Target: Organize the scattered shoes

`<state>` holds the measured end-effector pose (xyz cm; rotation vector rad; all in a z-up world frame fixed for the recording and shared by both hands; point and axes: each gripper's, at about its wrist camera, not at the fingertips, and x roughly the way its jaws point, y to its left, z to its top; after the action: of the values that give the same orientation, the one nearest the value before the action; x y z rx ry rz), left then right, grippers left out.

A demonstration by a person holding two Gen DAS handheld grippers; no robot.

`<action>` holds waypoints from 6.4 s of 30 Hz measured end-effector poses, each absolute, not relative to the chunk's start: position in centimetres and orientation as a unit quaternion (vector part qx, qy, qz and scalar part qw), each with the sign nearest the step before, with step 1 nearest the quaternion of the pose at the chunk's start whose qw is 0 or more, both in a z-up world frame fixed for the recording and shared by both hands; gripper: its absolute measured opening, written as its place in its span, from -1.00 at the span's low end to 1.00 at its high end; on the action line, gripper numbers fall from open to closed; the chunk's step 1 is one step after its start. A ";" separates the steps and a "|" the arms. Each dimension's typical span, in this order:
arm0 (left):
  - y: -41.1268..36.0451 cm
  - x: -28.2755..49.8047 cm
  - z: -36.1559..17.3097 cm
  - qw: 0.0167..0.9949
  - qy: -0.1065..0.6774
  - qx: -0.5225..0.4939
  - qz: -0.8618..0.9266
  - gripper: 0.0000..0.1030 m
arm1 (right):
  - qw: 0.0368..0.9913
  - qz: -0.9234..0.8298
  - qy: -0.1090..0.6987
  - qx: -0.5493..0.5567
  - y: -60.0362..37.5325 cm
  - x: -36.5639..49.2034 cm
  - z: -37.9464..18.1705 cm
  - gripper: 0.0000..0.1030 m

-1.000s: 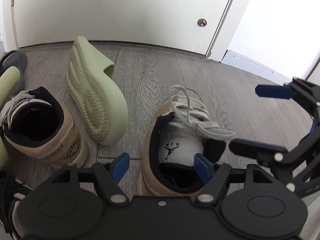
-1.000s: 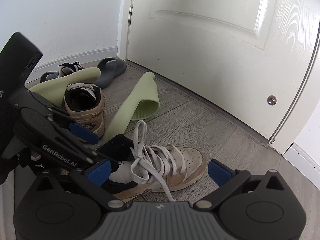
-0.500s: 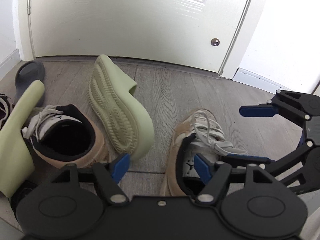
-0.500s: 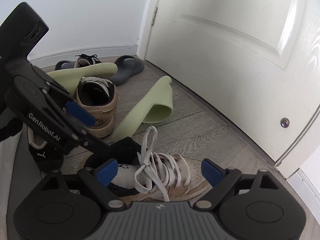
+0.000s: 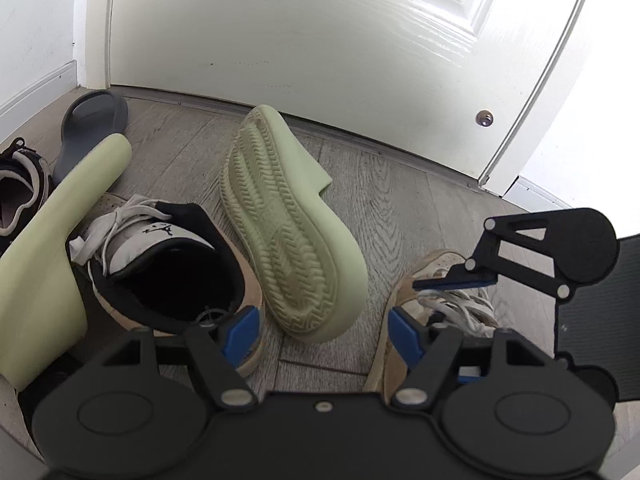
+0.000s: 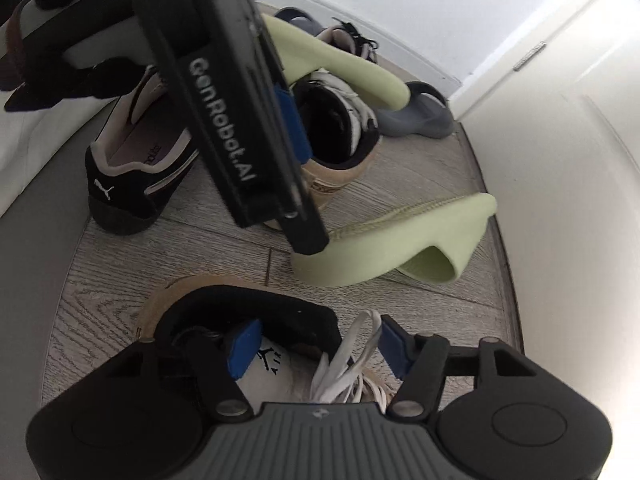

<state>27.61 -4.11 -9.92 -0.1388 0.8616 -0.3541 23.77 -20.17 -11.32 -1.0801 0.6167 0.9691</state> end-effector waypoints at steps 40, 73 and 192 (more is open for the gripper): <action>-6.3 24.7 -9.0 0.889 0.388 -0.011 -0.242 0.39 | 0.818 0.134 0.542 -0.140 -29.3 33.4 -13.5 -0.02; -5.7 24.5 -8.7 0.902 0.378 -0.021 -0.208 0.39 | 0.837 -0.123 0.527 0.079 -44.1 23.6 -15.3 -0.72; -4.3 31.2 -10.7 0.887 0.421 -0.081 -0.173 0.36 | 0.934 0.051 0.346 -0.071 -25.4 30.2 -16.8 -0.59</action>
<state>31.20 -4.29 -10.71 -0.1677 0.8757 -0.3605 30.21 -25.39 -16.83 -0.1459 0.7071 0.1045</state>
